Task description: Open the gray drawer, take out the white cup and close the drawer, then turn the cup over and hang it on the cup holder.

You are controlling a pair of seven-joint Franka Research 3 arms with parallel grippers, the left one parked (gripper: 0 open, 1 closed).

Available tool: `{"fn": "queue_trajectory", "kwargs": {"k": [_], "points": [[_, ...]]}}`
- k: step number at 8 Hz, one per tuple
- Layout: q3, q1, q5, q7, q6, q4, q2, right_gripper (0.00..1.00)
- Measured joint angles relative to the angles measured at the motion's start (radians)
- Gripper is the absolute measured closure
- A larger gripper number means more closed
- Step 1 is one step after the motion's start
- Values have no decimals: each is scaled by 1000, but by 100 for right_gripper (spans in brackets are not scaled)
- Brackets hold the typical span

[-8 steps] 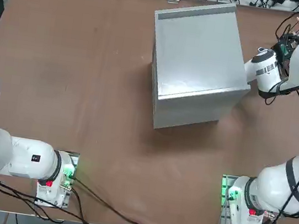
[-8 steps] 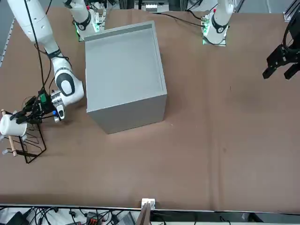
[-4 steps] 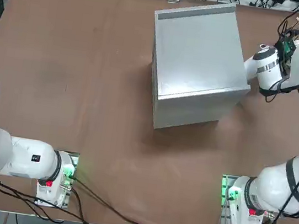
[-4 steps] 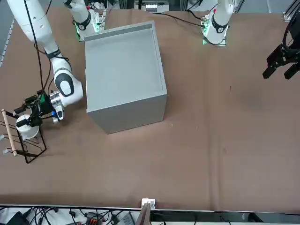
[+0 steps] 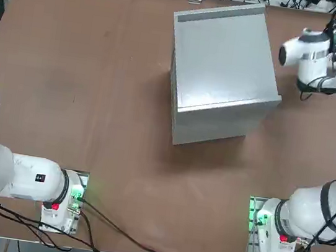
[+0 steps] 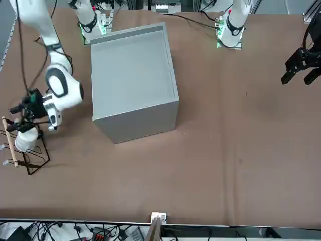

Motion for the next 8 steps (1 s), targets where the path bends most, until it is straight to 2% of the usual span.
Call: {"fn": "queue_trajectory", "kwargs": {"k": [2, 4, 7, 8], "points": [[4, 2, 315, -136, 36, 45, -131, 0], [-3, 12, 631, -223, 7, 124, -217, 0], [-54, 66, 998, -237, -178, 306, -254, 0], [-100, 89, 1111, -237, -213, 370, -254, 0]]}}
